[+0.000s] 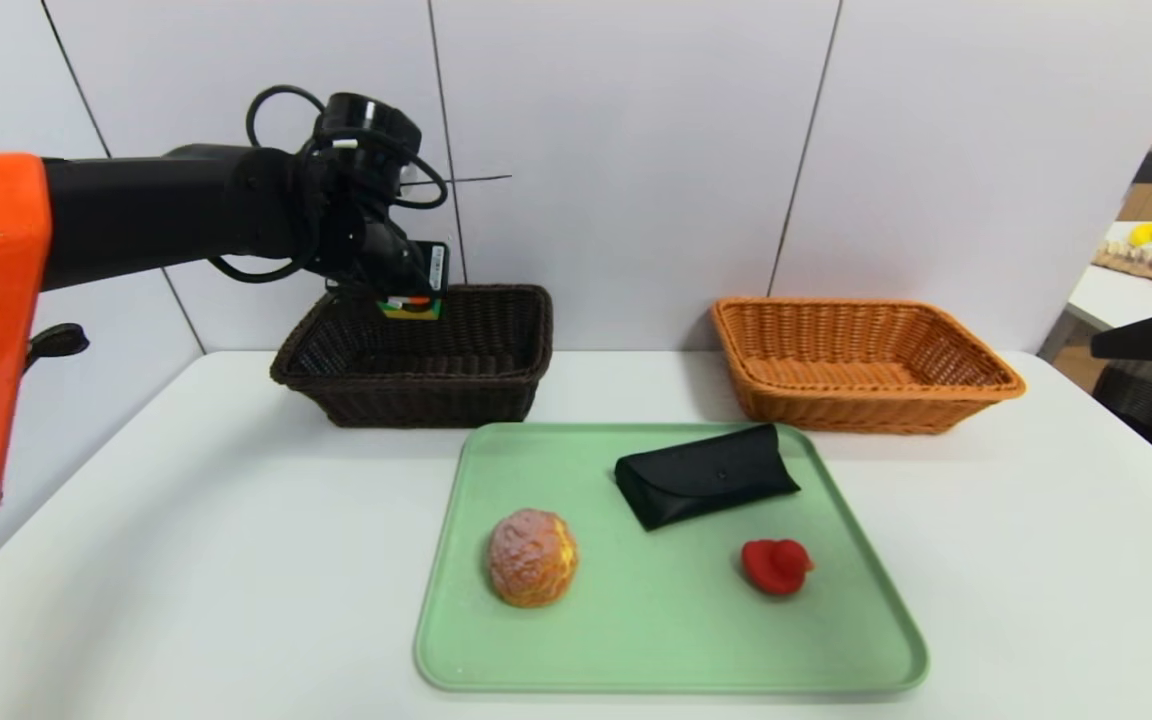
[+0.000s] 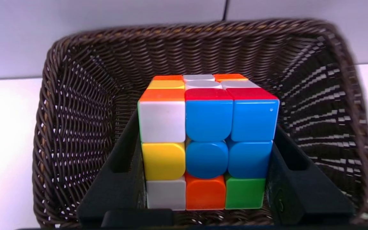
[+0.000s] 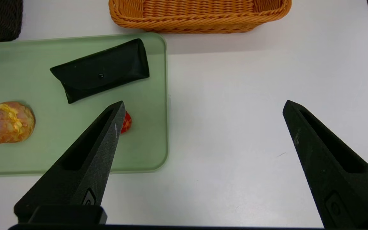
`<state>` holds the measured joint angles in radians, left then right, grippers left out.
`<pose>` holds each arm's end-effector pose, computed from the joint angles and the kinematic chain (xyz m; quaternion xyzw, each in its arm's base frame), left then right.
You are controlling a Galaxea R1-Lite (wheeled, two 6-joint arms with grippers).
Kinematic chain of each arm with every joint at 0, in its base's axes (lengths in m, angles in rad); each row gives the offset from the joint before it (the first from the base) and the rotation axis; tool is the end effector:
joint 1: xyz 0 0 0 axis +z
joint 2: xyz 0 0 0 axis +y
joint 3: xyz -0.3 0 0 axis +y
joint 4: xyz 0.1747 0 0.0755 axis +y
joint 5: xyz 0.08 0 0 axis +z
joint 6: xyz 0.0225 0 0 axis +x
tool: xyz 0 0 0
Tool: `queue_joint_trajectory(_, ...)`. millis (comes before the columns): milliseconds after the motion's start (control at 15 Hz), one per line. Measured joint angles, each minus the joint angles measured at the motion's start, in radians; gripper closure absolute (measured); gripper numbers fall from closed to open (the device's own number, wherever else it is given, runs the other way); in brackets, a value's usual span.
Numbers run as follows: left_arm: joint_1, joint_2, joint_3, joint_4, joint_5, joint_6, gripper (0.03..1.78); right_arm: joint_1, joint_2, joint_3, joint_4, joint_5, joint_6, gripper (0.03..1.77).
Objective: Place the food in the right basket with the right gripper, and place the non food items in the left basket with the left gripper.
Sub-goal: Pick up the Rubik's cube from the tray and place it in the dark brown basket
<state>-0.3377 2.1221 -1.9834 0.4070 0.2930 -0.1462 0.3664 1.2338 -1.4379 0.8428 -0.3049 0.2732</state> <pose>0.4054 -0.1355 0.2535 0.0130 0.2571 -0.0028 0.9663 0.1313 0.0431 0.3320 0.0268 0.2976 -0.0114 0.9542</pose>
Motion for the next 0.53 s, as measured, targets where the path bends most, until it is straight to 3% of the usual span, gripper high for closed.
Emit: queue_joint_trajectory(533, 0.024, 0.104, 0.000, 0.048, -0.020, -0.011, 0.83, -0.022, -0.040, 0.030, -0.001, 0.000, 0.001, 0.10)
